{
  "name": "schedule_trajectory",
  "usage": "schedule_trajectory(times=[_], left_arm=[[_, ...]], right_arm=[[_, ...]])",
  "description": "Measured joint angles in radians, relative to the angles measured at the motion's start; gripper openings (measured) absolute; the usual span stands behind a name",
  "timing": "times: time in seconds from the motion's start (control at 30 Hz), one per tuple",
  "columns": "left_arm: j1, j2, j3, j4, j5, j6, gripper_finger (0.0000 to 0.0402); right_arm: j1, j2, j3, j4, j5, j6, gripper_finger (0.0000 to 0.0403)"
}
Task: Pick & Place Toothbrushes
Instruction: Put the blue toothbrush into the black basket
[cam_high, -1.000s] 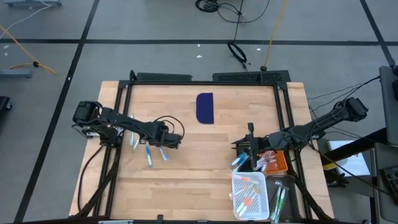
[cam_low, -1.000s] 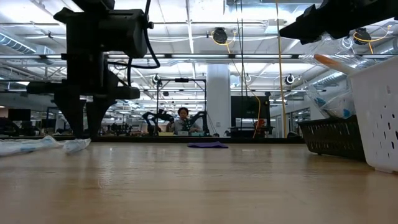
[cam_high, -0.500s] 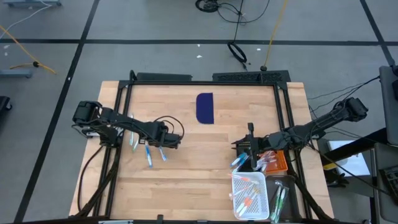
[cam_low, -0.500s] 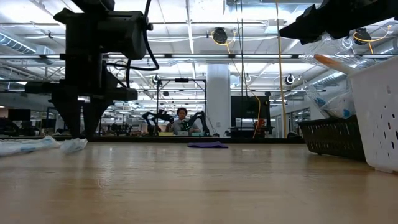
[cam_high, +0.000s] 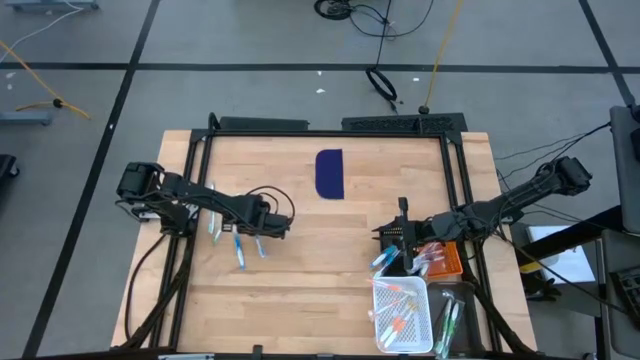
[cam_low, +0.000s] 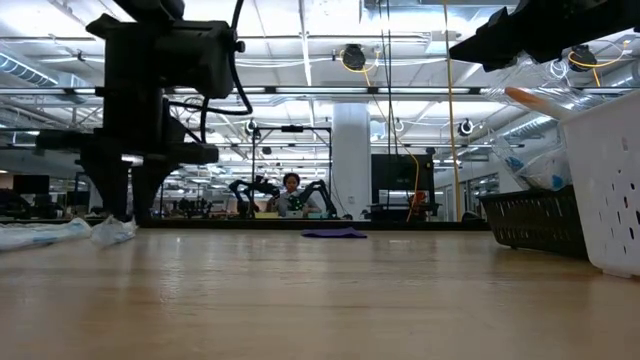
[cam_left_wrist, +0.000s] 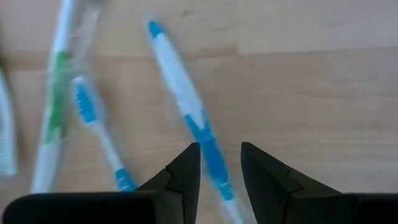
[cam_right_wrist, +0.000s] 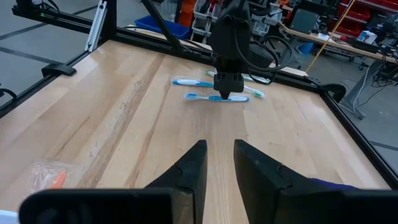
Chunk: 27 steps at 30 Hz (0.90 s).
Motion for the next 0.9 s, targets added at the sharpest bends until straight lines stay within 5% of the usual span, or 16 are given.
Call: schedule_trajectory(times=[0.43,0.67,0.9], left_arm=[[0.0,-0.003,-0.124,0.134,0.056,-0.045,0.0116],[0.001,0.0,-0.094,0.146,0.038,0.04,0.0018],[0.002,0.004,-0.036,0.135,-0.058,0.133,0.0005]], right_arm=[[0.0,0.0,0.0,-0.001,0.0,0.0,0.0071],[0.0,0.0,0.0,-0.001,0.002,0.0,0.0071],[0.0,0.0,0.0,-0.001,0.002,0.003,0.0071]])
